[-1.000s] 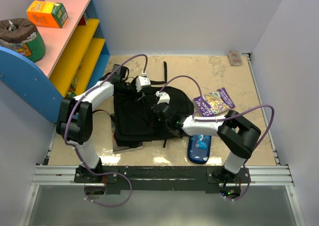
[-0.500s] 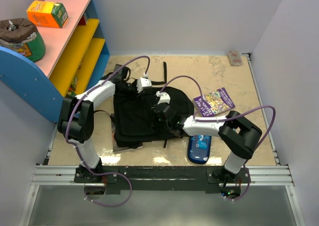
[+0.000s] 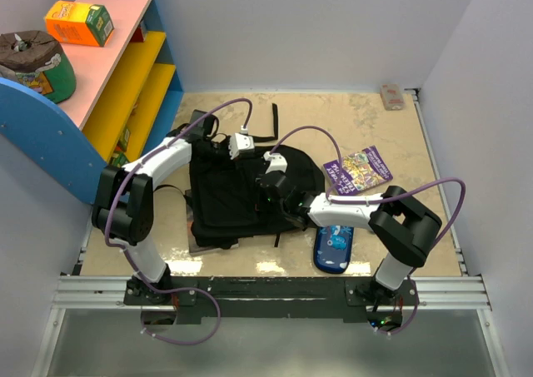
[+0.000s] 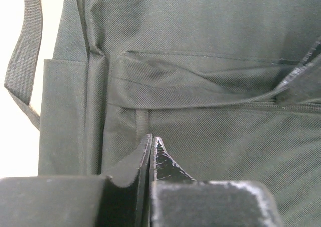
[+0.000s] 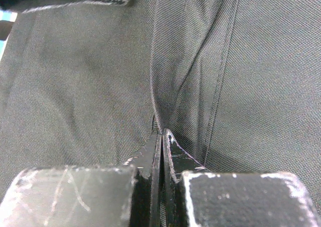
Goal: Pack the student bag
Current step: Unzip the student bag at the center of the board.
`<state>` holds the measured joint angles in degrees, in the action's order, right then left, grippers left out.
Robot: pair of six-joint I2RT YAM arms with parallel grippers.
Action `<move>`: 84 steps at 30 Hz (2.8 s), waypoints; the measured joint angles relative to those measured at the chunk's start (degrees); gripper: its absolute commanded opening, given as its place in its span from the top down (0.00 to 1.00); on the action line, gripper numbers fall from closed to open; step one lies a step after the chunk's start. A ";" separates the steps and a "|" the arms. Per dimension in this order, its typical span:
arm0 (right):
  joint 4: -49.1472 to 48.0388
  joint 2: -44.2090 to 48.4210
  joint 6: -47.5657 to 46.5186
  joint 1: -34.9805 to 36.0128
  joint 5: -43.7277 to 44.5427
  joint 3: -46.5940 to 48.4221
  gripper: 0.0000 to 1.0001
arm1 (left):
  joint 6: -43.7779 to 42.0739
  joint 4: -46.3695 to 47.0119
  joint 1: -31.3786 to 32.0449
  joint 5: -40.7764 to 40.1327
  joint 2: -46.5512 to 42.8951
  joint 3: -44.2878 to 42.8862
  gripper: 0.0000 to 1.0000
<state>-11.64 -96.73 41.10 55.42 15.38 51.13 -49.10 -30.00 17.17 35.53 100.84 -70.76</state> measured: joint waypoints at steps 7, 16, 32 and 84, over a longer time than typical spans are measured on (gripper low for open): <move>0.00 0.11 0.48 -0.33 -0.68 -0.09 1.00 | 0.52 0.52 0.00 -1.18 -2.25 1.73 0.41; -0.22 0.20 0.50 -0.48 -1.38 -0.39 1.00 | 1.05 3.41 0.76 -3.69 -2.47 2.91 0.54; -0.15 0.48 0.55 -0.52 -1.49 -0.39 1.00 | 0.55 5.14 2.16 -6.71 -1.31 3.17 1.00; 14.29 -22.16 -0.61 -15.13 -5.44 32.17 0.57 | 3.78 3.19 10.16 -3.91 -19.63 18.03 1.00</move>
<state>2.66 -118.89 40.49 40.29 9.93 83.31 -45.32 -26.81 27.33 31.62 81.21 -52.73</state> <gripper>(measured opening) 0.413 0.013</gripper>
